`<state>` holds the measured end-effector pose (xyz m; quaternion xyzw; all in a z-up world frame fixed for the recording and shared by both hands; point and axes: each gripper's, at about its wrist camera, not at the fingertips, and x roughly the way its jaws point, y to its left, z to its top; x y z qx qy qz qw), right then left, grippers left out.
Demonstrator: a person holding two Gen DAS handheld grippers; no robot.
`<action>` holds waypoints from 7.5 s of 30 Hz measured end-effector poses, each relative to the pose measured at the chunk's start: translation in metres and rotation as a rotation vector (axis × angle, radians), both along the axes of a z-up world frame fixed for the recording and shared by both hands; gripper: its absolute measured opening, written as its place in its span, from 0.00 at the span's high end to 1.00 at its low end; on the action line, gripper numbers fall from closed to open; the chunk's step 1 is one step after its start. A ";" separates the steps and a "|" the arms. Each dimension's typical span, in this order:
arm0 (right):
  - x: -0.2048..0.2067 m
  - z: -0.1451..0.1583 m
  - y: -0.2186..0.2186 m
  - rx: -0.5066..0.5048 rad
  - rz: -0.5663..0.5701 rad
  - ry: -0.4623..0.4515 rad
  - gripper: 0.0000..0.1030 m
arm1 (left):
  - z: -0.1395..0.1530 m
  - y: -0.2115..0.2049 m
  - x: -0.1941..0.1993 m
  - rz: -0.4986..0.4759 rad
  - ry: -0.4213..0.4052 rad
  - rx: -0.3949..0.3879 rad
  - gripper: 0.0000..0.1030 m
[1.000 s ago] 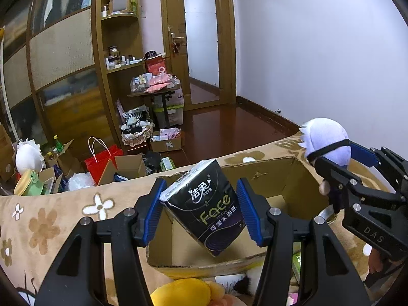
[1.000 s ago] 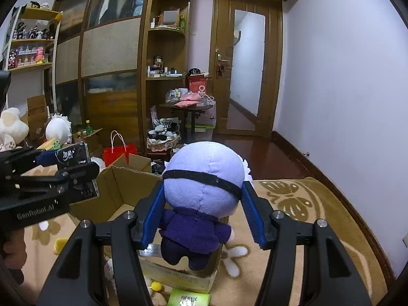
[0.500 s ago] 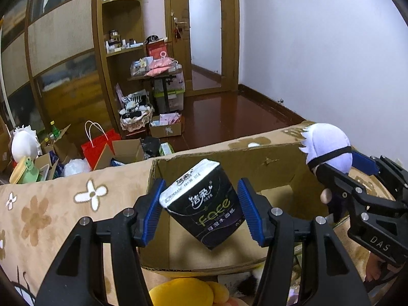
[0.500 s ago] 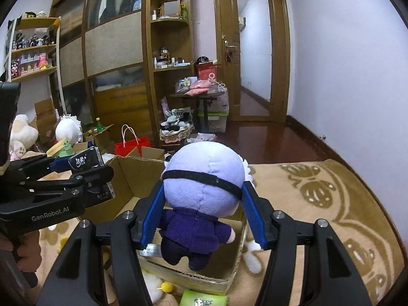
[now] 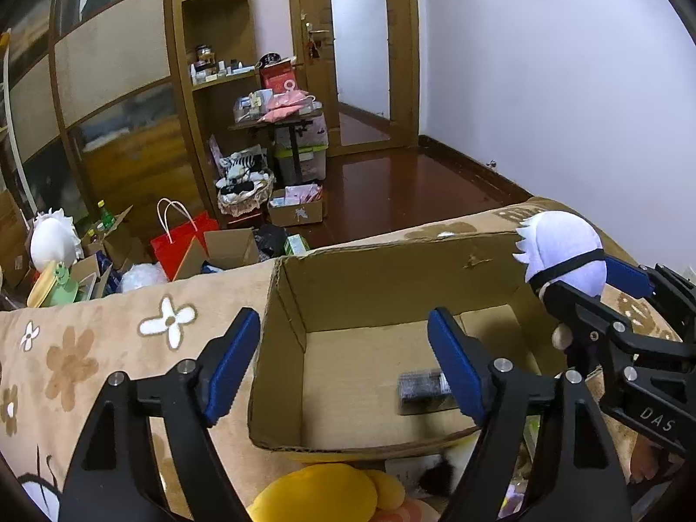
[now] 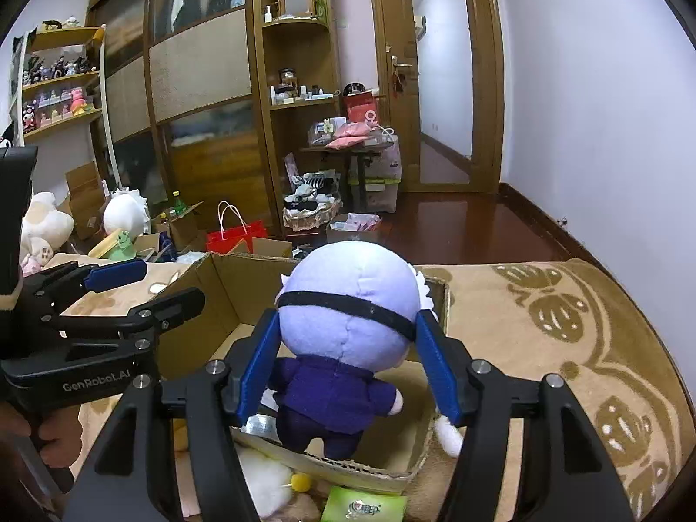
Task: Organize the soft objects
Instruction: 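Open the left tool dropping the tissue pack while the right tool releases the doll into the box, then grasp the pink-swirl cushion with the left tool while the right tool grasps the pink bear, then lift the cushion with the left tool while the right tool carries the pink bear over the box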
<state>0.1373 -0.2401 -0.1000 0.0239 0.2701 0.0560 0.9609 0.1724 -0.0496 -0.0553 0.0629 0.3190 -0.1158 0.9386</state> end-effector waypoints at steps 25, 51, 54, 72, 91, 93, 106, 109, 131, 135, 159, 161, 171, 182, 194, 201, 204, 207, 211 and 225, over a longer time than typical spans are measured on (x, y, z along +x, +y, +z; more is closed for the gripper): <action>-0.053 0.026 0.006 0.024 -0.020 -0.012 0.00 | 0.017 0.049 -0.046 0.081 0.100 -0.016 0.03; -0.113 0.018 -0.009 0.076 -0.065 0.129 0.00 | 0.015 0.063 -0.104 0.142 0.213 0.012 0.03; -0.111 0.010 -0.005 0.081 -0.060 0.158 0.00 | 0.008 0.063 -0.098 0.140 0.243 0.009 0.03; -0.093 -0.047 0.003 0.049 -0.073 0.356 0.00 | -0.041 0.040 -0.072 0.070 0.443 0.007 0.03; -0.079 -0.089 0.009 0.008 -0.110 0.531 0.00 | -0.087 0.020 -0.054 0.049 0.627 -0.036 0.03; -0.076 -0.094 0.009 0.005 -0.109 0.556 0.00 | -0.091 0.020 -0.053 0.052 0.638 -0.039 0.03; -0.065 -0.113 0.001 0.062 -0.124 0.605 0.00 | -0.113 0.022 -0.034 0.063 0.681 -0.017 0.03; -0.060 -0.116 -0.004 0.061 -0.125 0.608 0.00 | -0.116 0.023 -0.032 0.066 0.686 -0.026 0.04; -0.065 -0.114 0.002 0.046 -0.124 0.626 0.10 | -0.111 0.016 -0.048 0.026 0.667 -0.018 0.37; -0.073 -0.110 0.004 0.050 -0.126 0.617 0.12 | -0.104 0.012 -0.052 0.012 0.652 -0.003 0.40; -0.109 -0.020 0.012 -0.052 -0.185 0.215 0.16 | -0.041 -0.002 -0.103 0.014 0.391 0.091 0.41; -0.111 -0.011 0.015 -0.066 -0.182 0.165 0.16 | -0.035 0.002 -0.104 0.018 0.353 0.089 0.41; -0.114 0.011 0.013 -0.065 -0.166 0.064 0.16 | 0.013 0.007 -0.126 0.012 0.078 0.054 0.41; -0.107 0.034 0.012 -0.093 -0.170 -0.053 0.16 | 0.030 0.014 -0.118 0.018 -0.067 0.073 0.41; -0.078 0.048 0.015 -0.115 -0.163 -0.121 0.16 | 0.034 0.016 -0.092 0.054 -0.174 0.032 0.41; -0.062 0.051 0.012 -0.098 -0.151 -0.138 0.16 | 0.039 0.015 -0.069 0.074 -0.212 0.049 0.42; -0.052 0.050 0.012 -0.105 -0.150 -0.142 0.16 | 0.040 0.009 -0.060 0.070 -0.233 0.065 0.42; -0.046 0.049 0.011 -0.107 -0.152 -0.139 0.16 | 0.039 0.006 -0.051 0.068 -0.233 0.068 0.42; -0.042 0.044 0.008 -0.098 -0.119 -0.143 0.16 | 0.032 0.001 -0.047 0.061 -0.214 0.062 0.42; -0.020 0.026 0.008 -0.104 -0.031 -0.121 0.16 | 0.011 -0.006 -0.020 0.041 -0.140 0.088 0.41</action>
